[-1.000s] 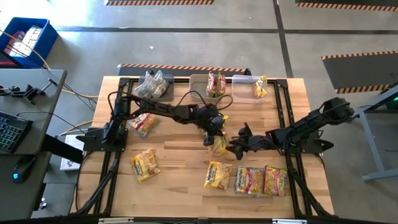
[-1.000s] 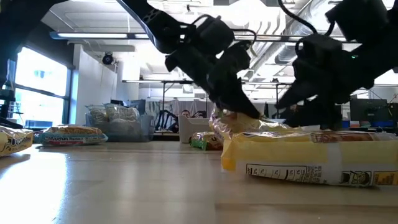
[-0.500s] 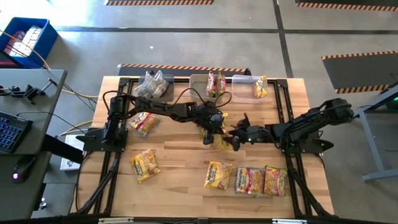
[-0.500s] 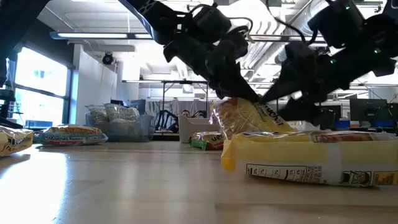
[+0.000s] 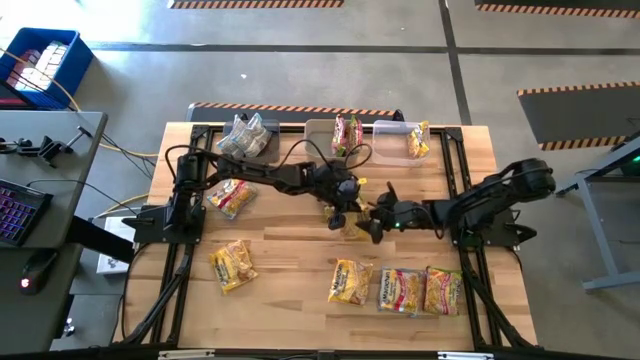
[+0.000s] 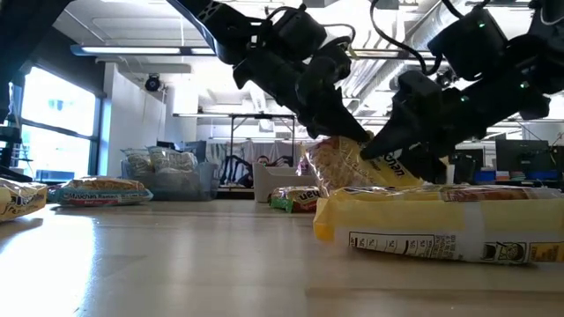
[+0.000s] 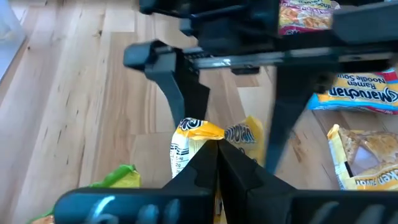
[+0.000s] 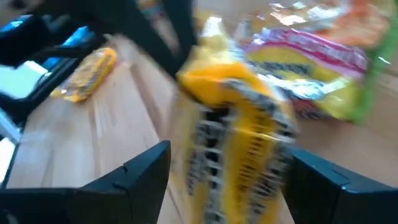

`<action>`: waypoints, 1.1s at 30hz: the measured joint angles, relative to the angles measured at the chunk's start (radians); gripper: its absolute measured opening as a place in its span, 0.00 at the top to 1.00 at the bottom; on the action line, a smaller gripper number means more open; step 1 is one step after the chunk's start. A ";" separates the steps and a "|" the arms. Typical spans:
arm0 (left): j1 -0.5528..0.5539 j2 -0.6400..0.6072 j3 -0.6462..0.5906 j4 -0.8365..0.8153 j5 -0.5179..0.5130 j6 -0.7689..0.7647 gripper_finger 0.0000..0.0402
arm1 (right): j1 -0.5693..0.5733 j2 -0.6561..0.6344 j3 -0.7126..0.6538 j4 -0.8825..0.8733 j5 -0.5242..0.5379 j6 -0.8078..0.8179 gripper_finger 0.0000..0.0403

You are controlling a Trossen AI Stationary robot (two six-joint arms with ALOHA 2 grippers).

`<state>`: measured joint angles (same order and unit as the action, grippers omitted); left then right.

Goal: Sort Maruchan noodles
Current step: Put the top yellow noodle pack into the transparent bin

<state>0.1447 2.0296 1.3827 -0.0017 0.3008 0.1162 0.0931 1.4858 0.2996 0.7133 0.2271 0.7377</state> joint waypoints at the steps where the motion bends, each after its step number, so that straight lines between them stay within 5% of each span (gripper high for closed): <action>1: 0.000 0.000 0.000 0.001 0.000 0.000 1.00 | 0.000 0.017 0.000 0.038 -0.015 -0.019 0.36; 10: 0.002 0.000 0.000 0.005 0.001 -0.010 1.00 | 0.005 0.121 0.000 0.216 -0.045 -0.066 0.40; 25: 0.036 -0.095 -0.029 0.018 0.007 0.029 0.96 | 0.067 0.138 -0.001 0.261 0.045 -0.125 0.75; 33: 0.081 -0.337 -0.376 0.350 0.013 0.006 0.91 | 0.049 0.044 0.000 0.258 0.013 -0.170 0.77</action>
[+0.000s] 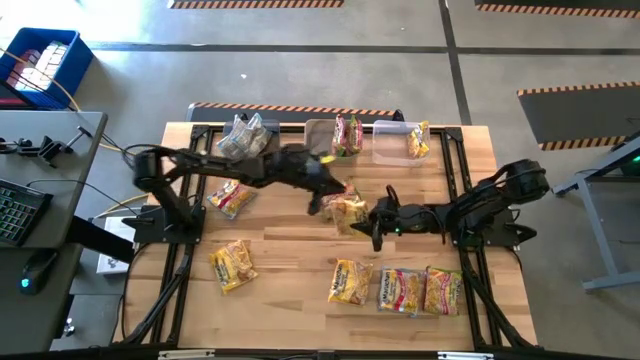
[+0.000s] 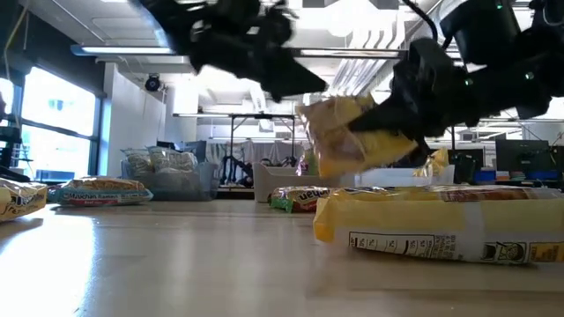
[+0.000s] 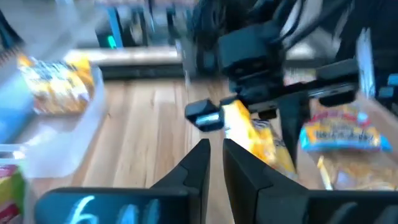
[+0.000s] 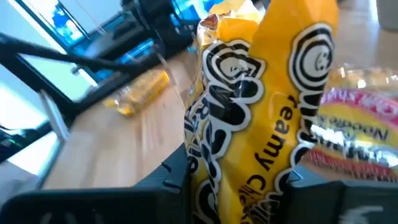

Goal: Sort Maruchan noodles
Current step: Put the top yellow noodle pack into the transparent bin

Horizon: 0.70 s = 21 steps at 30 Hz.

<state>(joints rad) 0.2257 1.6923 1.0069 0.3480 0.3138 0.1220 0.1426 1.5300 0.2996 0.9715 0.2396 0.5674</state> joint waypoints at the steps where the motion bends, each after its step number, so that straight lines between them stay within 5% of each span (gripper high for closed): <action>1: 0.002 -0.027 -0.062 0.085 0.000 -0.016 0.91 | -0.014 -0.025 0.000 -0.012 -0.009 0.006 0.77; 6: 0.004 -0.116 -0.330 0.416 -0.008 -0.070 0.92 | -0.123 -0.219 0.020 -0.231 -0.013 0.054 0.77; 12: 0.003 -0.139 -0.458 0.546 -0.019 -0.102 0.95 | -0.301 -0.432 0.290 -0.955 -0.031 0.089 0.77; 17: 0.003 -0.138 -0.467 0.536 -0.032 -0.102 0.95 | -0.481 -0.412 0.657 -1.592 -0.028 0.104 0.77; 21: 0.003 -0.138 -0.467 0.528 -0.035 -0.087 0.95 | -0.659 -0.304 0.890 -1.891 -0.104 0.023 0.77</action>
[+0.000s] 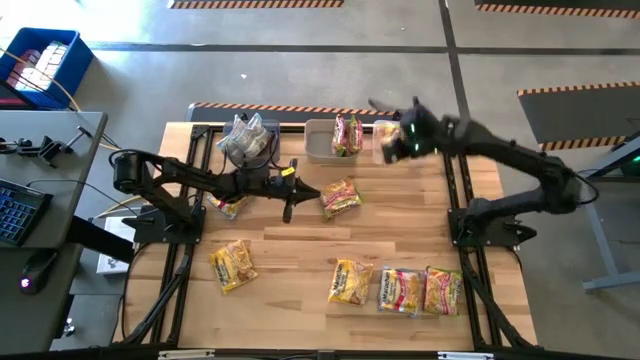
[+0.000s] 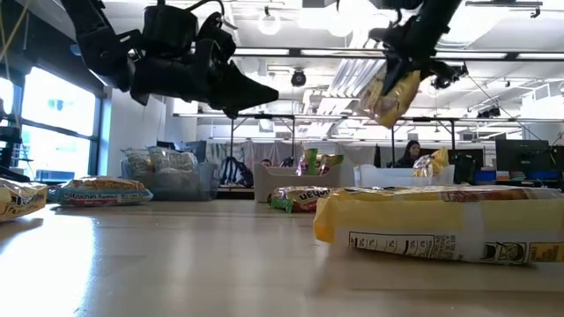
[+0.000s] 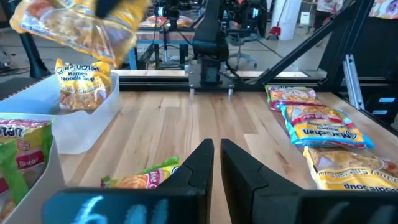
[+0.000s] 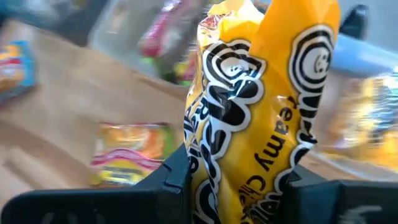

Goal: Sort Maruchan noodles
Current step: Put the top yellow noodle pack into the transparent bin

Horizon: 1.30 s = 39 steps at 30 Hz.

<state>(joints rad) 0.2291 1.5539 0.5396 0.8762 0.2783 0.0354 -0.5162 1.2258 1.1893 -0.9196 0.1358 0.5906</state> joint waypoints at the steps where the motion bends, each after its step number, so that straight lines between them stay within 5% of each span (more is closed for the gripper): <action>1: 0.000 0.000 0.000 0.000 0.000 0.000 0.95 | -0.044 0.033 0.049 -0.057 -0.021 -0.030 0.77; 7: -0.004 0.001 0.000 -0.009 -0.001 -0.012 0.95 | -0.257 0.246 0.227 -0.260 -0.091 -0.150 0.77; 14: -0.012 0.001 0.000 -0.010 -0.001 -0.024 0.95 | -0.375 0.440 0.297 -0.349 -0.088 -0.188 0.78; 39: -0.015 0.001 0.000 -0.017 -0.001 -0.035 0.95 | -0.394 0.654 0.302 -0.251 0.006 -0.173 0.78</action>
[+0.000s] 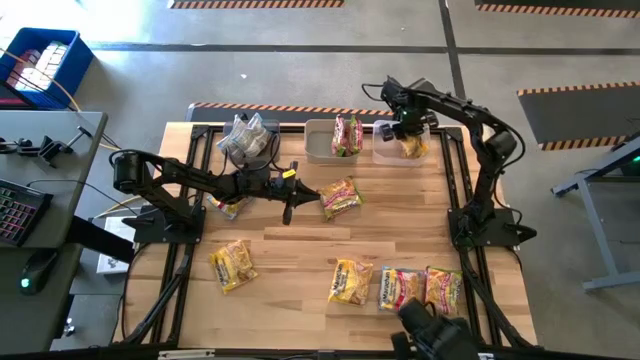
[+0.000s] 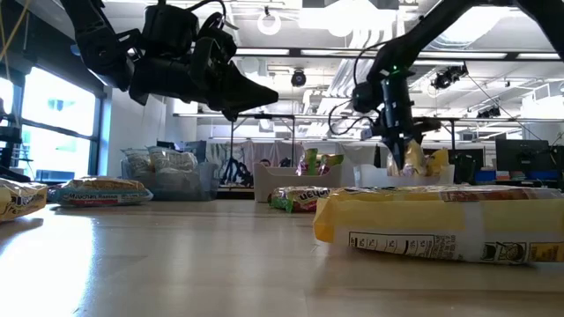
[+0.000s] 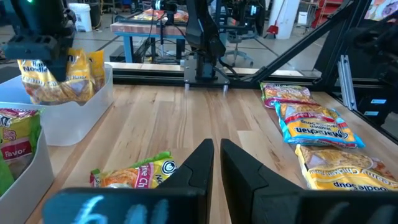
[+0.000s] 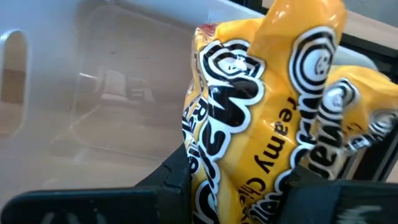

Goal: Sort Maruchan noodles
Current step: Put the top yellow noodle pack into the transparent bin

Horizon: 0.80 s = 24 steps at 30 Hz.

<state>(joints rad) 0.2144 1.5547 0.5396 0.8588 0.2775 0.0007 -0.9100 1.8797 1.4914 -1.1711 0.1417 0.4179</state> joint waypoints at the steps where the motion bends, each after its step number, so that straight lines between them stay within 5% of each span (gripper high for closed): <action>1: 0.000 0.000 0.000 0.000 0.000 0.000 0.95 | 0.000 0.009 0.000 0.003 0.003 0.000 0.78; 11: 0.000 0.000 0.000 -0.001 0.000 -0.001 0.95 | 0.000 0.060 0.000 0.027 0.004 -0.012 0.77; 24: 0.000 0.000 0.000 -0.010 0.000 0.000 0.95 | 0.001 0.061 0.000 -0.016 0.053 -0.016 0.55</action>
<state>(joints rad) 0.2145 1.5547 0.5396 0.8486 0.2779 0.0005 -0.9092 1.9404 1.4914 -1.1868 0.1947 0.4020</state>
